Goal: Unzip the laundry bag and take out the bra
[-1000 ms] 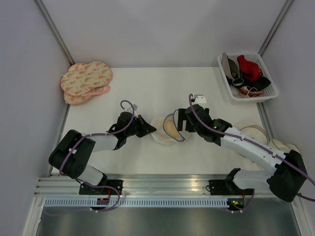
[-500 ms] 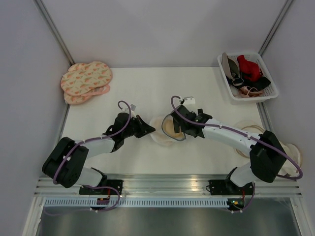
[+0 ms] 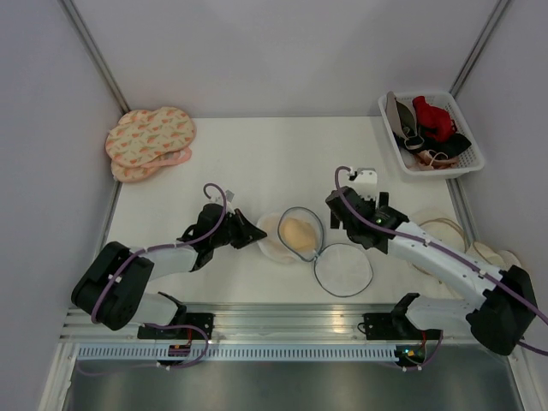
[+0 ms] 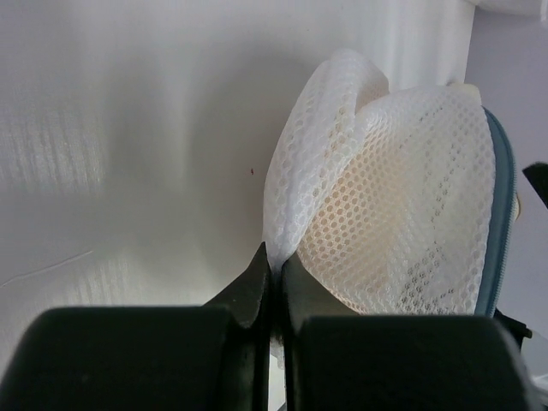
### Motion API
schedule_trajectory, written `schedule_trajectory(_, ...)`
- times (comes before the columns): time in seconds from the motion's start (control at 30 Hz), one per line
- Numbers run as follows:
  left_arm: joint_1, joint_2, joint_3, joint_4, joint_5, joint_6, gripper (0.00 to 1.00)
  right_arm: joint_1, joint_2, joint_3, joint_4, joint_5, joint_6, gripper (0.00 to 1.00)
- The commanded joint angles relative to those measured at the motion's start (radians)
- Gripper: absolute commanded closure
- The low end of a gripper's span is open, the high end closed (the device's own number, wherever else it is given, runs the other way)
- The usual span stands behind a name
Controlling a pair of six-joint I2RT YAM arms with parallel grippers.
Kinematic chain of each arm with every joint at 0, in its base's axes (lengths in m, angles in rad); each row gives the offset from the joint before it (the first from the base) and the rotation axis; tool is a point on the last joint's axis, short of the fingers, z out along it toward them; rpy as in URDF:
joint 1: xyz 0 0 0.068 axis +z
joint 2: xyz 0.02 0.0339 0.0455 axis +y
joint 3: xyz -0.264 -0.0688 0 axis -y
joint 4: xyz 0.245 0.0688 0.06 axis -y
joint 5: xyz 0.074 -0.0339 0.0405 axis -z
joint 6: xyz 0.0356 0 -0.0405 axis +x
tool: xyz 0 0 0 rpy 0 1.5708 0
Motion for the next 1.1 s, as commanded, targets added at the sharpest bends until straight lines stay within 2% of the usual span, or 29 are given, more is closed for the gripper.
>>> schedule_trajectory(0.0, 0.003, -0.003, -0.003, 0.062, 0.014, 0.017, 0.98, 0.018, -0.113, -0.062, 0.287, -0.432, -0.193, 0.02)
schedule_trajectory(0.13, 0.002, -0.009, -0.004, 0.067, 0.017, 0.007, 0.98, 0.021, -0.121, -0.103, 0.424, -0.656, -0.187, 0.02)
schedule_trajectory(0.43, 0.003, -0.003, -0.015, 0.104, 0.035, -0.019, 0.98, 0.021, 0.049, -0.189, 0.642, -0.831, -0.178, 0.02)
schedule_trajectory(0.63, 0.003, 0.014, -0.018, 0.141, 0.060, -0.041, 0.98, 0.022, 0.149, -0.214, 0.809, -0.983, -0.139, 0.11)
schedule_trajectory(0.73, 0.002, 0.020, -0.020, 0.164, 0.074, -0.053, 0.98, 0.027, 0.190, -0.214, 0.849, -0.997, -0.135, 0.22)
schedule_trajectory(0.83, 0.003, 0.023, -0.020, 0.180, 0.086, -0.062, 0.98, 0.027, 0.222, -0.205, 0.833, -0.968, -0.152, 0.37)
schedule_trajectory(0.93, 0.002, 0.019, -0.024, 0.184, 0.086, -0.062, 0.98, 0.027, 0.222, -0.203, 0.796, -0.916, -0.165, 0.74)
schedule_trajectory(0.97, 0.003, 0.017, -0.027, 0.184, 0.084, -0.062, 0.98, 0.027, 0.218, -0.206, 0.788, -0.904, -0.170, 0.95)
schedule_trajectory(1.0, 0.002, 0.016, -0.029, 0.182, 0.083, -0.062, 0.98, 0.027, 0.200, -0.209, 0.779, -0.892, -0.171, 1.00)
schedule_trajectory(1.07, 0.003, 0.019, -0.029, 0.182, 0.083, -0.064, 0.98, 0.027, 0.179, -0.214, 0.736, -0.856, -0.182, 1.00)
